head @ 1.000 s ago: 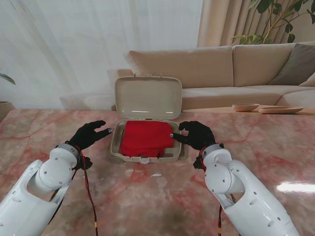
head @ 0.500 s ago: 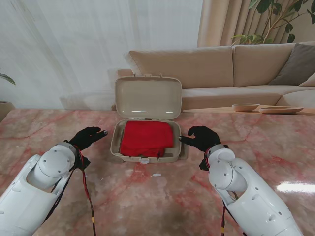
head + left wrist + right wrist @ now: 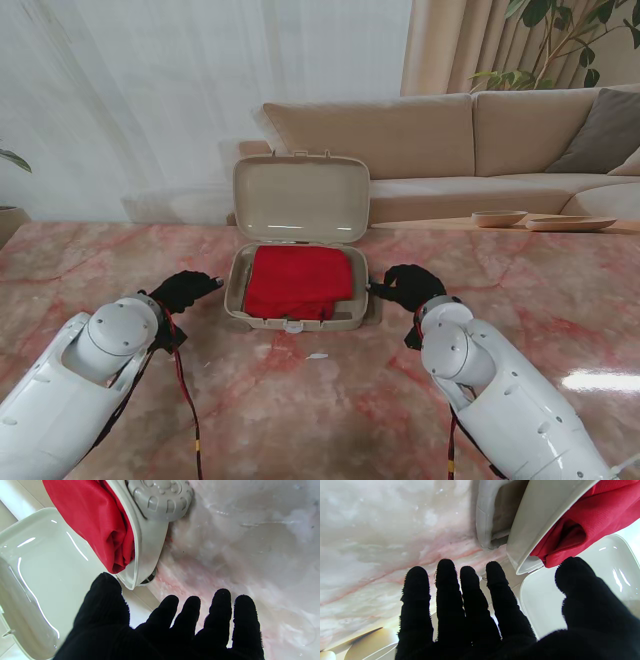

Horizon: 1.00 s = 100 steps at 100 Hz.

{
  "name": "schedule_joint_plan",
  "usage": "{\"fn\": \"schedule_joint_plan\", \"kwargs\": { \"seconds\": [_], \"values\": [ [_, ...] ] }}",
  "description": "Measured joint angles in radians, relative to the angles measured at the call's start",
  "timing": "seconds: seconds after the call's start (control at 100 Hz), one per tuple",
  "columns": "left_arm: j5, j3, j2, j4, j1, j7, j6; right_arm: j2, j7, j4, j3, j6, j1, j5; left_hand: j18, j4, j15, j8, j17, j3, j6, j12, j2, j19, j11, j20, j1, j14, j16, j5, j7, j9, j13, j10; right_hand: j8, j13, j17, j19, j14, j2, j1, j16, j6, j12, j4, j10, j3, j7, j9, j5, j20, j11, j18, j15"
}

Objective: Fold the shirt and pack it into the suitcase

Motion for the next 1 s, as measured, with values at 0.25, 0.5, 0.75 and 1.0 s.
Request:
{"fn": "schedule_joint_plan", "kwargs": {
  "seconds": [0.25, 0.5, 0.75, 1.0],
  "values": [
    [-0.014, 0.016, 0.007, -0.002, 0.004, -0.021, 0.005, -0.004, 0.000, 0.049, -0.036, -0.011, 0.032, 0.026, 0.000, 0.000, -0.016, 0.000, -0.003, 0.000, 0.000, 0.000, 0.000, 0.000, -0.013, -0.002, 0.000, 0.010, 0.001, 0.000, 0.000, 0.000, -0.055, 0.000, 0.000, 0.000, 0.000, 0.000, 0.013, 0.011, 0.002, 0.000, 0.000, 0.000, 0.000, 0.000, -0.019, 0.000, 0.000, 0.000, 0.000, 0.000, 0.000, 0.000],
    [-0.036, 0.036, 0.009, 0.002, -0.008, -0.033, -0.004, -0.009, 0.001, 0.072, -0.051, -0.022, 0.047, 0.046, 0.003, 0.000, -0.017, 0.000, -0.012, 0.000, 0.000, 0.000, 0.011, -0.001, -0.013, -0.002, 0.000, 0.010, 0.000, 0.000, 0.000, 0.000, -0.055, 0.000, 0.000, 0.000, 0.000, 0.000, 0.013, 0.023, 0.014, 0.000, 0.000, 0.000, 0.012, 0.000, -0.033, 0.000, 0.000, 0.000, 0.000, 0.000, 0.000, 0.003],
    [-0.047, 0.052, 0.009, 0.015, -0.024, -0.040, -0.012, -0.010, 0.002, 0.081, -0.059, -0.027, 0.051, 0.052, 0.004, 0.000, -0.017, 0.000, -0.012, 0.000, -0.001, 0.000, 0.011, -0.001, -0.013, -0.002, 0.000, -0.004, 0.000, 0.000, 0.000, 0.000, -0.056, 0.000, 0.000, 0.000, 0.000, 0.000, 0.013, 0.023, 0.014, 0.000, -0.001, 0.000, 0.021, 0.000, -0.036, 0.000, 0.000, 0.001, 0.000, 0.000, 0.000, 0.004],
    [-0.049, 0.053, 0.008, 0.020, -0.028, -0.044, -0.014, -0.010, 0.012, 0.082, -0.062, -0.025, 0.053, 0.049, 0.004, 0.000, -0.017, 0.000, -0.012, 0.000, -0.002, 0.000, 0.011, -0.001, -0.013, -0.002, 0.000, -0.016, 0.001, 0.000, 0.001, 0.000, -0.056, 0.000, 0.000, 0.000, 0.000, 0.000, 0.014, 0.023, 0.014, 0.000, -0.002, 0.000, 0.021, 0.000, -0.036, 0.000, 0.000, 0.001, 0.000, 0.000, 0.000, 0.004]
  ]
}}
